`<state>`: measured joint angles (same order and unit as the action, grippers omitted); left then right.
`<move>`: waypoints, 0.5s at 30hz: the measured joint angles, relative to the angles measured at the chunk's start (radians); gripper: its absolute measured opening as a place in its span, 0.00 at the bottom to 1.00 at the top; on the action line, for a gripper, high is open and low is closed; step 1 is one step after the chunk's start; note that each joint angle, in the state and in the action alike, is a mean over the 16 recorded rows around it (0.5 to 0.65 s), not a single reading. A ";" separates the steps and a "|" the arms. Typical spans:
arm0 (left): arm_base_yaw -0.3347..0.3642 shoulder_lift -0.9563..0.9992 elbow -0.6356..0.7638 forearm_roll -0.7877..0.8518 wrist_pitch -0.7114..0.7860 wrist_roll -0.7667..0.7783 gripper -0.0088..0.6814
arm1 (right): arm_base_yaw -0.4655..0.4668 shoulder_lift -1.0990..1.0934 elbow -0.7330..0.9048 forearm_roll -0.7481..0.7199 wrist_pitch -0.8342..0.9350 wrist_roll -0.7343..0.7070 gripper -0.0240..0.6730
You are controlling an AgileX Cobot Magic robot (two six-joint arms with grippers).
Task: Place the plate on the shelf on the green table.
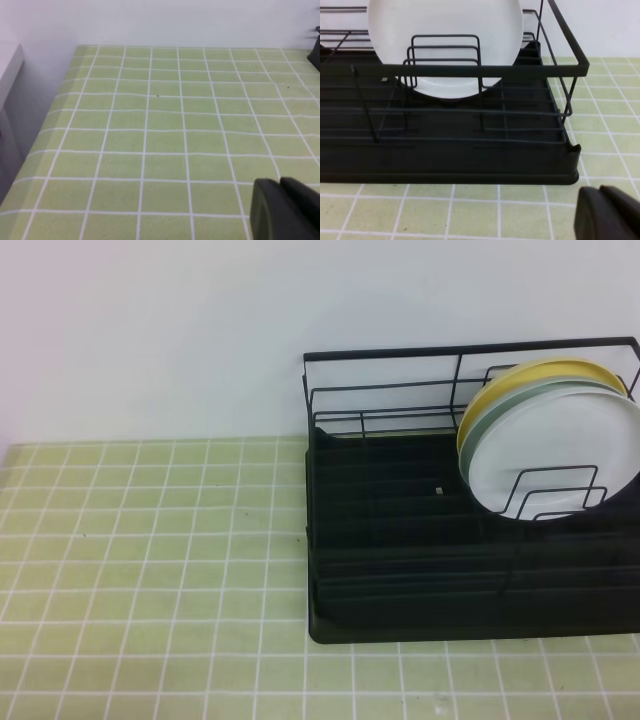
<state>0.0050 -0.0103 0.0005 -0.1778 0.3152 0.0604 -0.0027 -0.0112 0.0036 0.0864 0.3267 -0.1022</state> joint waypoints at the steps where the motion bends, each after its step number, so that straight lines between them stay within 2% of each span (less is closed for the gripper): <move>1: 0.000 0.000 0.000 0.000 0.000 0.000 0.01 | 0.000 0.000 0.000 0.000 0.000 0.000 0.03; 15: 0.000 0.000 0.000 -0.001 0.000 0.001 0.01 | 0.000 0.000 0.000 0.000 0.000 -0.001 0.03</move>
<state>0.0050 -0.0103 0.0005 -0.1786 0.3152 0.0618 -0.0027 -0.0110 0.0036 0.0859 0.3267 -0.1034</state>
